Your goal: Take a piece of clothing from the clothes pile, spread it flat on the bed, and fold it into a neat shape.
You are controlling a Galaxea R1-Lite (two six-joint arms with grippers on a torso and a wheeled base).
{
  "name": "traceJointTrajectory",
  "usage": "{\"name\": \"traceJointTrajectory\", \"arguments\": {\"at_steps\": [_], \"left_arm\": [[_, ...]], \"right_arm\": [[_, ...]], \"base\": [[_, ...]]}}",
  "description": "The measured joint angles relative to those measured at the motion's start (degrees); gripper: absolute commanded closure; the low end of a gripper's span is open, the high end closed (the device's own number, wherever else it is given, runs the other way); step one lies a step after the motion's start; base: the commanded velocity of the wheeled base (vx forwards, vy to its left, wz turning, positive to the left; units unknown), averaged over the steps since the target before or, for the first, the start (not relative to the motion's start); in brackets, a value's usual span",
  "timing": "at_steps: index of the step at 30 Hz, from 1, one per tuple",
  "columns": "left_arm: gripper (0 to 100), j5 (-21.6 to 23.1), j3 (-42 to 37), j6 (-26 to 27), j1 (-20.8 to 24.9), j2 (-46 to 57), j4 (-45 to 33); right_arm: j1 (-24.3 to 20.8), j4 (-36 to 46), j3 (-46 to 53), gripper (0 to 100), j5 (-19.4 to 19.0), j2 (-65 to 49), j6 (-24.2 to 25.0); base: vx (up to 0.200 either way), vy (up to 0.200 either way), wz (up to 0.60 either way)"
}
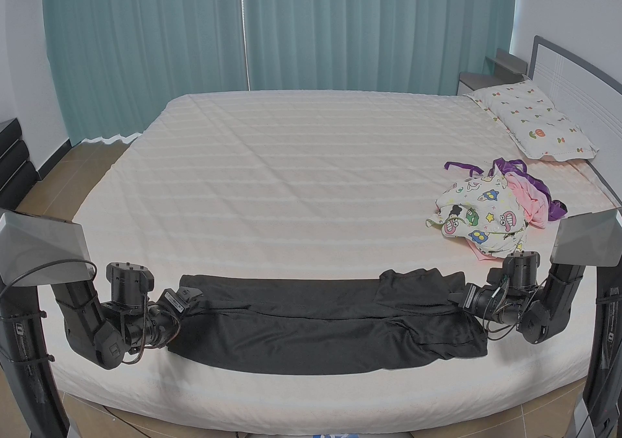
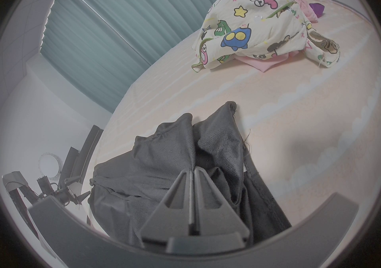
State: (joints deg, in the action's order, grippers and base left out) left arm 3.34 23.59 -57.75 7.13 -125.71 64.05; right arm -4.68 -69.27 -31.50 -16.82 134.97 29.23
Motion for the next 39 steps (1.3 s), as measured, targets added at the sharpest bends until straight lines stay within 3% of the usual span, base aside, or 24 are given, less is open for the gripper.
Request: {"name": "traceJointTrajectory", "arguments": {"at_steps": [2,3,8,13,27,28,39], "left_arm": [[0,-0.04,0.05,0.09,-0.83,0.44,0.33],[0,-0.04,0.09,0.09,-1.23,0.71,0.65],[0,-0.12,0.17,0.52,-3.02,1.93,1.04],[0,-0.39,1.05,4.86,-3.56,2.3,0.33],[0,-3.23,4.46,6.24,-1.66,-3.6,0.46],[100,-3.39,4.91,6.24,-1.57,-3.86,0.33],[100,-7.24,6.84,6.29,-2.04,-5.96,-3.62]], "right_arm": [[-0.06,-0.01,0.33,100,0.05,-0.09,-0.04],[-0.06,0.0,0.48,0,0.05,-0.13,-0.09],[-0.22,-0.04,1.44,0,0.05,-0.85,-0.3],[-0.3,-0.11,2.47,0,0.02,-2.54,0.05],[-0.09,-0.15,2.67,0,0.11,-3.8,0.35],[0.05,-0.17,2.65,0,0.16,-3.88,0.38],[1.22,-0.8,2.95,0,0.22,-5.71,0.95]], "base": [[0.0,0.0,0.0],[0.0,0.0,0.0],[0.0,0.0,0.0],[0.0,0.0,0.0],[0.0,0.0,0.0],[0.0,0.0,0.0],[0.0,0.0,0.0]]}}
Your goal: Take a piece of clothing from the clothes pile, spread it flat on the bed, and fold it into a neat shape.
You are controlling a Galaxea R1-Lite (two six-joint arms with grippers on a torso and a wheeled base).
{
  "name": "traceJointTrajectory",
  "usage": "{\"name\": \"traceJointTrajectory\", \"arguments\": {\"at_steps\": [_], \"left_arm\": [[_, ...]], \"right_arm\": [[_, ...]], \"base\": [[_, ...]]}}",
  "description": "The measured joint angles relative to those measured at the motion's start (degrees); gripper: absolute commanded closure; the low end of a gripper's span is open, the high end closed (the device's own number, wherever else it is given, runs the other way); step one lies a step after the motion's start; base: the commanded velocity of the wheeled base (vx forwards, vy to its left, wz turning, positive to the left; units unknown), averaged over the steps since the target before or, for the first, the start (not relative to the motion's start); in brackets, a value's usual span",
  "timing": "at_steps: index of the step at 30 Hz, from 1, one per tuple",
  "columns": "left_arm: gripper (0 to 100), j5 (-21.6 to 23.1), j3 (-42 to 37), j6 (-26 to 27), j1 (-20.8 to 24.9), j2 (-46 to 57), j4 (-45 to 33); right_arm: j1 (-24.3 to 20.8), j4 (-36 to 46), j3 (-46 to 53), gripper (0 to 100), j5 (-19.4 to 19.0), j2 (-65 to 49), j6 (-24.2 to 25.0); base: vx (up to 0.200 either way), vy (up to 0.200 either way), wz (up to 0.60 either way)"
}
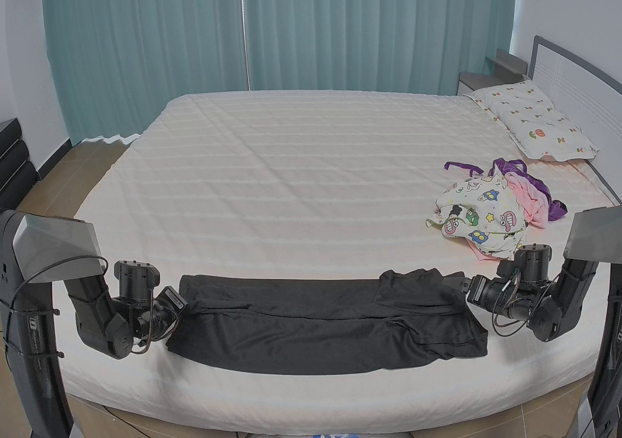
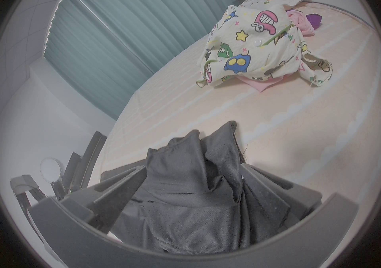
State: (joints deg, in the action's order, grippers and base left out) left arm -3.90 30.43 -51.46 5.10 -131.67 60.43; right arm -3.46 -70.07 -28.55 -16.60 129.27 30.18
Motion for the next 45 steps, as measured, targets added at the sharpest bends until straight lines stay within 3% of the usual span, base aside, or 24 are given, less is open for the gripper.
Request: {"name": "traceJointTrajectory", "arguments": {"at_steps": [6,18,27,45], "left_arm": [[100,-1.89,0.44,-0.02,-0.99,0.91,-0.57],[100,-3.32,1.18,-0.46,-1.33,2.15,-0.3],[100,-3.21,1.21,-0.46,-1.07,2.21,-0.3],[100,-3.13,1.21,-0.55,-0.96,2.23,-0.29]], "right_arm": [[-1.66,0.33,1.24,0,-0.01,-3.3,3.25],[-2.4,1.73,2.69,0,0.79,-6.72,3.56],[-2.54,13.78,1.24,0,0.88,-7.46,3.47],[-2.57,19.03,-1.18,0,1.83,-4.92,3.07]], "base": [[0.0,0.0,0.0],[0.0,0.0,0.0],[0.0,0.0,0.0],[0.0,0.0,0.0]]}}
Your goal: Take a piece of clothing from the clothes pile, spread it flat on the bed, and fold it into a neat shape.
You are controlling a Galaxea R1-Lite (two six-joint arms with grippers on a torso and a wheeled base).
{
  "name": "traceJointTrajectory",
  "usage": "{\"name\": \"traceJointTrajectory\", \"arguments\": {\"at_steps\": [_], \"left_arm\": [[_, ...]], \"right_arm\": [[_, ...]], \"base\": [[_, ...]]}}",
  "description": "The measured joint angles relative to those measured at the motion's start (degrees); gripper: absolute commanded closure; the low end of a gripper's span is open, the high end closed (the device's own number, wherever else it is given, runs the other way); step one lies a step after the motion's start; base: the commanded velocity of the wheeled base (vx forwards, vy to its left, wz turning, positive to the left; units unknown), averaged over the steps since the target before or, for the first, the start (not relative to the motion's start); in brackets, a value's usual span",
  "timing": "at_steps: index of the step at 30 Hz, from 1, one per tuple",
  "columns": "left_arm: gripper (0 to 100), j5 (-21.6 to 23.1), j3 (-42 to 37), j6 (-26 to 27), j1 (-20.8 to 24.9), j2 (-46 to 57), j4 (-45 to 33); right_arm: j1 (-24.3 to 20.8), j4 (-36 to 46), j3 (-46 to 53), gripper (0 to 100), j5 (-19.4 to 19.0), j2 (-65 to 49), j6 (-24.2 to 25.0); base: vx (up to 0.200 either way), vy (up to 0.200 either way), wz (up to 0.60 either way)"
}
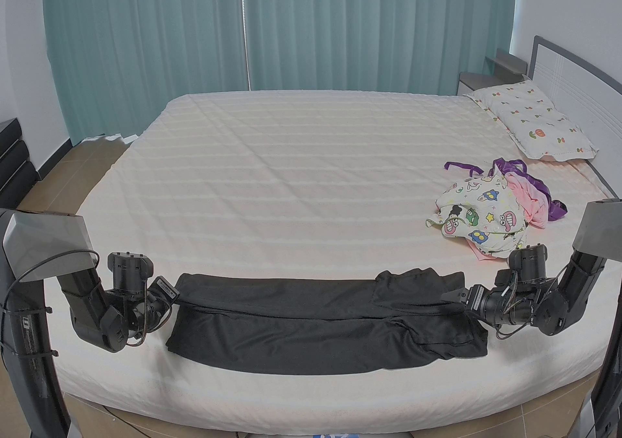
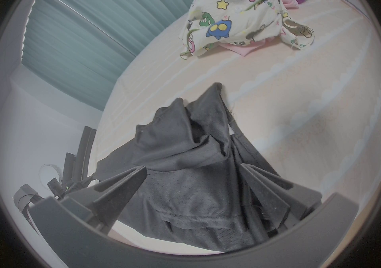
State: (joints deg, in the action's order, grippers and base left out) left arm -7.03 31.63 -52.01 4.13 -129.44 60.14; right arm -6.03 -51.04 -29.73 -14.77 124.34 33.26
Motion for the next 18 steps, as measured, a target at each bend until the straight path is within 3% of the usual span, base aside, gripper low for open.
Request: {"name": "traceJointTrajectory", "arguments": {"at_steps": [13,18], "left_arm": [[100,0.04,0.04,0.0,-0.04,0.0,0.02],[100,0.04,0.09,0.0,0.0,0.0,0.05]], "right_arm": [[-1.13,0.73,-0.34,0,1.67,-1.55,-0.04],[-1.56,1.18,0.16,0,5.89,-3.34,-0.09]], "base": [[0.0,0.0,0.0],[0.0,0.0,0.0]]}}
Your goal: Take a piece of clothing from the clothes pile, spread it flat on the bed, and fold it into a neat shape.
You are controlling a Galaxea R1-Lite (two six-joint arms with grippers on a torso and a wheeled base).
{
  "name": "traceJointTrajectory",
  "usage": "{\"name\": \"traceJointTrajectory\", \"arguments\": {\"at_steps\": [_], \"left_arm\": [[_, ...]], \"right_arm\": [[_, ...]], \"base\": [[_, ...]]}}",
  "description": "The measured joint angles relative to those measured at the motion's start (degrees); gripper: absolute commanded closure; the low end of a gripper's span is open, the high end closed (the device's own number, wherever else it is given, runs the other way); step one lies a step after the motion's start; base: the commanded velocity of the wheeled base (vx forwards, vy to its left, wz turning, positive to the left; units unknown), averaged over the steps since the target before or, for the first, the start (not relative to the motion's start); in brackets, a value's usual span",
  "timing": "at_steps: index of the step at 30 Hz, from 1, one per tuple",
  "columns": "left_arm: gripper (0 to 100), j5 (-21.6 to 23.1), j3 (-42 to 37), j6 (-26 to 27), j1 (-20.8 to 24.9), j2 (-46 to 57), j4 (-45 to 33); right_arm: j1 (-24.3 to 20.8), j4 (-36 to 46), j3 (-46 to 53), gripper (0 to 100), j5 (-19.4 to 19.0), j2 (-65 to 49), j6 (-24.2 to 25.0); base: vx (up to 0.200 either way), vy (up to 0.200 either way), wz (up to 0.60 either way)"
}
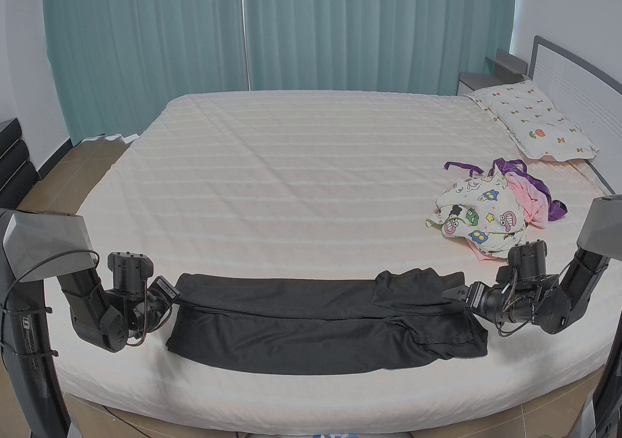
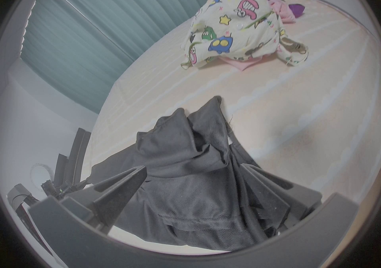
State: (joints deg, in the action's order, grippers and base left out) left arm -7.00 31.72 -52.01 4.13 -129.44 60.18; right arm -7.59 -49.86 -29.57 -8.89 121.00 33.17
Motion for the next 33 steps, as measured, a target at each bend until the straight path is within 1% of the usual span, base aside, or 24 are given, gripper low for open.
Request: {"name": "traceJointTrajectory", "arguments": {"at_steps": [3,8,14,19,23,28,29,33], "left_arm": [[100,-0.02,0.0,0.0,0.0,0.0,0.0],[100,0.0,0.0,-0.07,-0.06,-0.02,0.0],[100,0.0,0.06,-0.09,-0.15,-0.02,0.0],[100,0.09,0.11,-0.11,-0.23,-0.02,0.0],[100,0.09,0.11,-0.18,-0.23,-0.02,0.0],[100,0.09,0.11,-0.2,-0.22,-0.02,0.0],[100,0.07,0.11,-0.2,-0.2,-0.02,0.0],[100,0.09,0.09,-0.18,-0.17,-0.02,0.0]], "right_arm": [[-0.43,0.76,0.11,0,0.46,-0.78,0.02],[-3.04,3.04,-0.02,0,0.4,-1.3,0.9],[-5.39,7.61,-2.01,0,0.87,-0.52,4.3],[-5.39,9.96,-4.4,0,1.15,1.13,5.52],[-5.35,10.34,-6.56,0,1.52,2.45,8.9],[-5.13,10.4,-9.36,0,4.33,4.3,10.89],[-5.13,10.42,-9.84,100,4.75,4.72,11.19],[-5.13,10.45,-11.28,100,6.64,6.1,12.13]], "base": [[0.0,0.0,0.0],[0.0,0.0,0.0],[0.0,0.0,0.0],[0.0,0.0,0.0],[0.0,0.0,0.0],[0.0,0.0,0.0],[0.0,0.0,0.0],[0.0,0.0,0.0]]}}
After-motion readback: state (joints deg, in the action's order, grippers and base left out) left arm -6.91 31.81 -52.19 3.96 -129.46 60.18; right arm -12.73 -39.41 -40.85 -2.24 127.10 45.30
